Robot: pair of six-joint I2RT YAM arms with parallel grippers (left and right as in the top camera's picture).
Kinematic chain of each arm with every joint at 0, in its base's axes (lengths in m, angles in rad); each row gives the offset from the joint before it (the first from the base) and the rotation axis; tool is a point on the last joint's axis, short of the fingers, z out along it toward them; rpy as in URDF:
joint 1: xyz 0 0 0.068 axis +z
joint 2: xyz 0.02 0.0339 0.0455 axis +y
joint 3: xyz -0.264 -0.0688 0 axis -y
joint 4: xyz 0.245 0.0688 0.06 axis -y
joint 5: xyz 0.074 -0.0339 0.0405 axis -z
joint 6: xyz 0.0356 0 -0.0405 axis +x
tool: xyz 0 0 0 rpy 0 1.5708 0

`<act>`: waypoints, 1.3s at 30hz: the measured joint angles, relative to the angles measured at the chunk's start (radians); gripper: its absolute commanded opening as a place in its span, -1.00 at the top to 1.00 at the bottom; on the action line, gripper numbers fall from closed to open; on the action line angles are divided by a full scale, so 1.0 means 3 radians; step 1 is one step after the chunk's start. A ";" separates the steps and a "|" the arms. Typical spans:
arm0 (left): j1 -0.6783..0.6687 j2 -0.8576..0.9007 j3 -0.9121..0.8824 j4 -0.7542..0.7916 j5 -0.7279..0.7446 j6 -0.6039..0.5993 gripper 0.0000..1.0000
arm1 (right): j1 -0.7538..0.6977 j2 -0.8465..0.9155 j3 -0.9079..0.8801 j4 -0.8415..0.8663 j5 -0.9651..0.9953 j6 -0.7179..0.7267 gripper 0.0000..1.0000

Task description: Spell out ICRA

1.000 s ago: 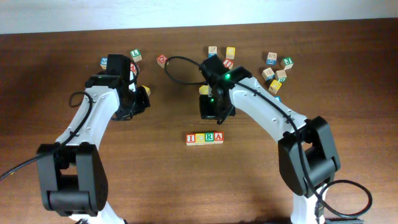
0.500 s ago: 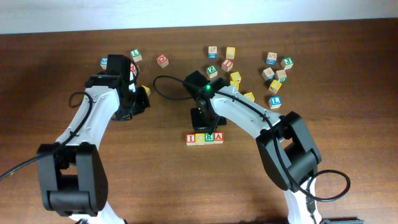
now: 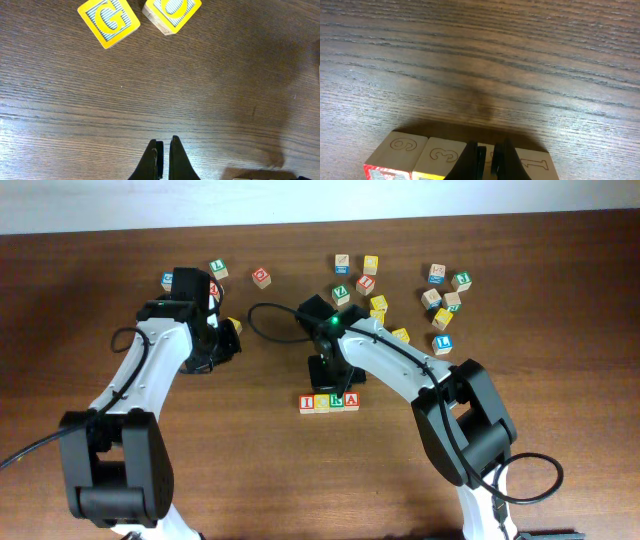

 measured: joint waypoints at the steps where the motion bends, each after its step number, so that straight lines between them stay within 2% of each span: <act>1: 0.0000 0.0000 0.0000 0.0000 -0.0001 0.0000 1.00 | 0.0000 0.0001 0.0000 -0.0005 0.0000 0.0003 0.92; 30: 0.0000 0.0000 0.0000 0.0001 -0.0001 0.0000 1.00 | -0.0014 0.0001 0.0006 0.0036 -0.0078 0.0003 0.92; 34: 0.0000 0.0000 0.0000 -0.0001 -0.0001 0.0000 1.00 | -0.0275 0.0008 0.0225 -0.0132 -0.0072 -0.0001 0.92; 39: -0.0057 0.0000 -0.0001 -0.0086 0.0001 0.0001 1.00 | -0.0778 0.0013 0.0467 -0.0769 -0.0058 -0.0275 0.92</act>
